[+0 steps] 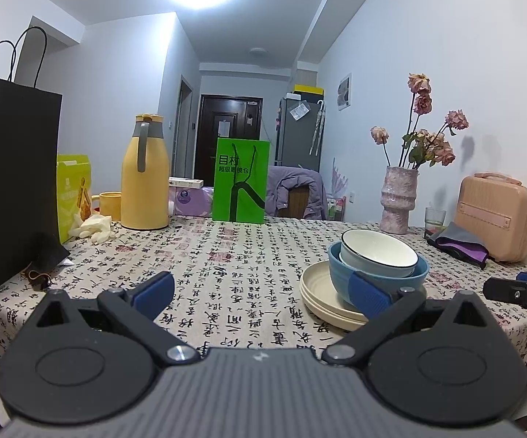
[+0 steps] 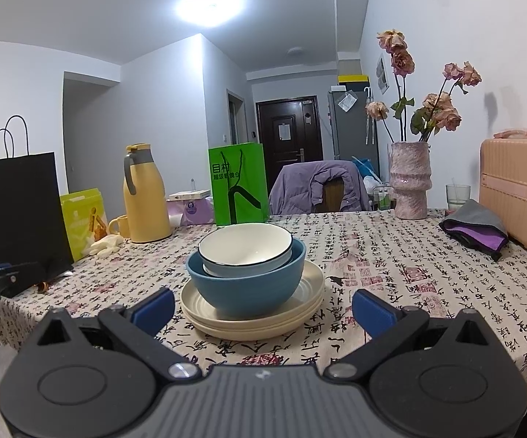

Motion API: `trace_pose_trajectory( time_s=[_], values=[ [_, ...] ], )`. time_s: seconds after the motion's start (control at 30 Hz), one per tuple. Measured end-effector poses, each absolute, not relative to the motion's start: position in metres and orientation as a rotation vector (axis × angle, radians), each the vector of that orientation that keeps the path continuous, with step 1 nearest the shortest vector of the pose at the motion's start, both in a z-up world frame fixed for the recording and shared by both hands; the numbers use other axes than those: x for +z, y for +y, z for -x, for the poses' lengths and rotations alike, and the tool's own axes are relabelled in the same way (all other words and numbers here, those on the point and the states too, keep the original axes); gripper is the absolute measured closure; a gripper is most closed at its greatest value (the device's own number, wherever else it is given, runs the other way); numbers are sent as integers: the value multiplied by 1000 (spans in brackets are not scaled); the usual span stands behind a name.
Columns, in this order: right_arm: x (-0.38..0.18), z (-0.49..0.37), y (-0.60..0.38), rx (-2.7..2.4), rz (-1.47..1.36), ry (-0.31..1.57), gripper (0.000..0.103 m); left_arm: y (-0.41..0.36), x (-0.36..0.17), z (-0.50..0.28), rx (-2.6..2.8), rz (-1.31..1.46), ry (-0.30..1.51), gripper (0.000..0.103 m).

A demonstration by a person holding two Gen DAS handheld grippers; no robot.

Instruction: Organize plates and bowls

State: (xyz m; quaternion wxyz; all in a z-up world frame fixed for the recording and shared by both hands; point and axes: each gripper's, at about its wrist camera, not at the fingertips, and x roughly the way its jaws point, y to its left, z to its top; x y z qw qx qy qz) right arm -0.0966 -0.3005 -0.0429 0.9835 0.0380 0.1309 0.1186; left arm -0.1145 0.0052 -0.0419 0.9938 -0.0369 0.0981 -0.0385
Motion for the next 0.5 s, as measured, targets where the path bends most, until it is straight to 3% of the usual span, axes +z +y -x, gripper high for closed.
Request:
trace_pose_trajectory(
  time_s=[0.5],
  values=[
    [-43,94,-304,251,-75,275,0,5,-44,113,-79,75,216,0]
  ],
)
